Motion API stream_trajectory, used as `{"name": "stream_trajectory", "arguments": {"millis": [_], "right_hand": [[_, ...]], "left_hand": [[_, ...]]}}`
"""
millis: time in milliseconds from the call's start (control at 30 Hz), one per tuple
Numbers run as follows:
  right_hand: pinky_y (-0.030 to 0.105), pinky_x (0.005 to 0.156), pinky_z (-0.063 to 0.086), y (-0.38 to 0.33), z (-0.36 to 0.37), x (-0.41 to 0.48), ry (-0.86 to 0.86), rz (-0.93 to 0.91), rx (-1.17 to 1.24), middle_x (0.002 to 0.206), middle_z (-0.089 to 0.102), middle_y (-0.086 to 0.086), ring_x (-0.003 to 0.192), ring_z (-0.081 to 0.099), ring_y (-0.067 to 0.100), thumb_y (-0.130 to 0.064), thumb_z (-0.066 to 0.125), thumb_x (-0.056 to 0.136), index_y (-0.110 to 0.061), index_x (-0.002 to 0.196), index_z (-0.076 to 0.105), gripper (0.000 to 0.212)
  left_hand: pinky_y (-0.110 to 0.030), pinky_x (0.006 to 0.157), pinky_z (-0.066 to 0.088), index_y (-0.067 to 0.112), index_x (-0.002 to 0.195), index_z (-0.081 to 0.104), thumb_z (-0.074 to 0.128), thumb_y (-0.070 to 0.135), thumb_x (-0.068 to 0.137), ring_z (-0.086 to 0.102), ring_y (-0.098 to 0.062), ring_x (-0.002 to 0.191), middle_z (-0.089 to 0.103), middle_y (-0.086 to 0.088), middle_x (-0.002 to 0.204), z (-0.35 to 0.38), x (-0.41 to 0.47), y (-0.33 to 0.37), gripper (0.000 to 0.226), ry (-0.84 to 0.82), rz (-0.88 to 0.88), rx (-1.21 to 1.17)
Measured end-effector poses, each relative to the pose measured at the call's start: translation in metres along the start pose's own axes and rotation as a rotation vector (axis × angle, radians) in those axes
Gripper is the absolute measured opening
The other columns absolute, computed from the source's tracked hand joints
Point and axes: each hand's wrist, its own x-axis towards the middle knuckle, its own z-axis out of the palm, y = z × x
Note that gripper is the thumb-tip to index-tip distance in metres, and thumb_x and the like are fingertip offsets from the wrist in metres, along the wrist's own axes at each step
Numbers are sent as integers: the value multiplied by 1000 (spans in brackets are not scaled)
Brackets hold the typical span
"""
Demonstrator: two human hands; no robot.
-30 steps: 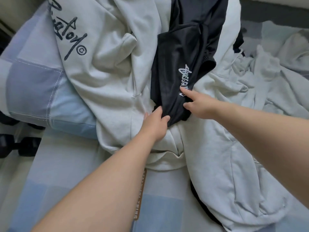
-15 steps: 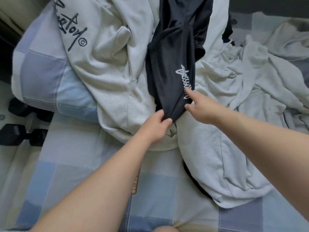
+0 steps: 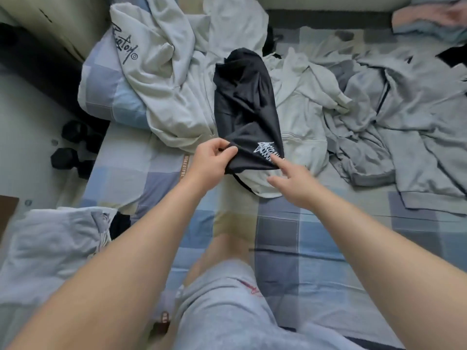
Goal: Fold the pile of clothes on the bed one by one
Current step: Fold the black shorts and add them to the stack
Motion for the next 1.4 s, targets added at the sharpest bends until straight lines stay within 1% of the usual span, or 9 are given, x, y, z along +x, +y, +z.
{"name": "stream_trajectory", "arguments": {"millis": [167, 267, 533, 733, 867, 1000, 1100, 1233, 1400], "right_hand": [[34, 112, 40, 8, -29, -129, -49, 35, 212, 155, 43, -5, 140, 44, 16, -32, 62, 90, -38, 157, 29, 75], [32, 112, 37, 4, -50, -185, -59, 24, 313, 151, 40, -16, 141, 40, 12, -27, 63, 93, -35, 158, 25, 76], [3, 95, 23, -29, -85, -295, 76, -203, 307, 148, 28, -35, 123, 25, -30, -50, 69, 76, -45, 155, 24, 91], [28, 84, 51, -56, -66, -328, 306, -246, 388, 109, 68, -23, 104, 61, -5, -56, 63, 79, -42, 119, 62, 42], [49, 72, 49, -57, -62, -332, 356, -279, 469, 75, 64, 16, 72, 57, 36, -55, 62, 86, -18, 88, 72, 38], [30, 71, 48, -47, -54, -331, 218, -242, 355, 71, 63, -14, 67, 56, 9, -29, 67, 96, -40, 89, 76, 16], [42, 92, 52, -46, -56, -330, 165, -187, 360, 96, 77, 6, 89, 67, 20, -13, 62, 99, -22, 99, 75, 16], [43, 69, 34, -67, -71, -345, 226, -292, 434, 71, 50, 21, 66, 40, 32, -28, 59, 99, 10, 86, 52, 41], [42, 75, 45, -103, -103, -368, 279, -401, 633, 84, 62, 17, 79, 56, 26, -23, 57, 102, 6, 93, 63, 30]], "left_hand": [[-21, 51, 46, 24, 79, 66, 66, 15, 97, 58, -5, 55, 63, 17, 59, 37, -116, 81, 20, -23, 53, -41], [-34, 68, 54, 25, 82, 68, 67, 16, 96, 64, -10, 69, 68, 10, 71, 50, -166, 120, 17, -26, 80, -57], [-35, 68, 49, 23, 86, 72, 68, 23, 96, 64, -21, 69, 72, -10, 79, 51, -242, 207, 10, -248, 237, 6], [-24, 63, 51, 31, 81, 77, 74, 27, 89, 67, -13, 69, 73, 1, 74, 28, -271, 233, 10, -458, 353, 51], [-33, 74, 48, 32, 80, 78, 76, 36, 80, 62, -16, 75, 71, -3, 78, -3, -273, 235, 4, -362, 409, 43], [-28, 74, 48, 32, 80, 78, 76, 41, 76, 63, -15, 77, 71, -1, 79, -30, -276, 238, 10, -330, 441, 27], [-22, 73, 48, 32, 79, 77, 74, 32, 82, 64, -8, 76, 71, 7, 77, -39, -275, 238, 5, -233, 463, 39], [-31, 80, 51, 28, 84, 70, 66, 25, 94, 66, -15, 86, 69, 10, 79, -49, -266, 223, 11, 147, 465, 228], [-39, 102, 45, 33, 102, 57, 63, 42, 92, 55, -18, 112, 62, 5, 113, -24, -277, 204, 15, 231, 466, 269]]}}
